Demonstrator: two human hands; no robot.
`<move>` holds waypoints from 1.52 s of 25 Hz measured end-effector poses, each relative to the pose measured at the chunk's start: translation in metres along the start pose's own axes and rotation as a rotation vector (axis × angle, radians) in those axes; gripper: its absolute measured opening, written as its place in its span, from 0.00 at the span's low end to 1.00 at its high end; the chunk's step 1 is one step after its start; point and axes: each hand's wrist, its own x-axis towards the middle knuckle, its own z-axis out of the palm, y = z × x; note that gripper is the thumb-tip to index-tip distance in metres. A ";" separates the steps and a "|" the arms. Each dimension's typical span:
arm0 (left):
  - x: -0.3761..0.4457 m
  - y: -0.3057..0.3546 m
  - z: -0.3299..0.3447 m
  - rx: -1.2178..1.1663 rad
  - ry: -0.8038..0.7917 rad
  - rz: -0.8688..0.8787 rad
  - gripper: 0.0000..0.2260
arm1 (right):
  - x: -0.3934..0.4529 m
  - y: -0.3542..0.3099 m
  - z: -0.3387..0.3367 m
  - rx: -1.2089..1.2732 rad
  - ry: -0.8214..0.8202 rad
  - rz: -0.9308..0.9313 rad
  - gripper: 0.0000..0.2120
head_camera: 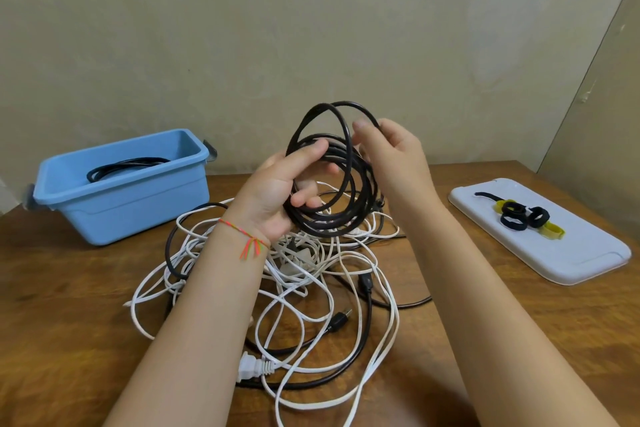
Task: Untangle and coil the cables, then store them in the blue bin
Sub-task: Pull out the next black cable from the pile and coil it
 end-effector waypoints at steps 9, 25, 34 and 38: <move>-0.007 0.003 0.004 0.284 0.231 0.172 0.08 | 0.001 0.002 -0.015 -0.350 -0.353 0.184 0.44; -0.005 0.006 -0.011 0.142 -0.209 -0.078 0.29 | -0.007 -0.006 -0.018 -0.220 -0.402 0.026 0.05; -0.008 -0.002 0.014 0.100 -0.091 -0.088 0.21 | -0.004 -0.004 -0.013 -0.509 -0.162 -0.109 0.05; -0.004 -0.006 0.015 -0.085 -0.124 -0.005 0.23 | -0.004 0.002 -0.007 -0.405 -0.097 -0.047 0.08</move>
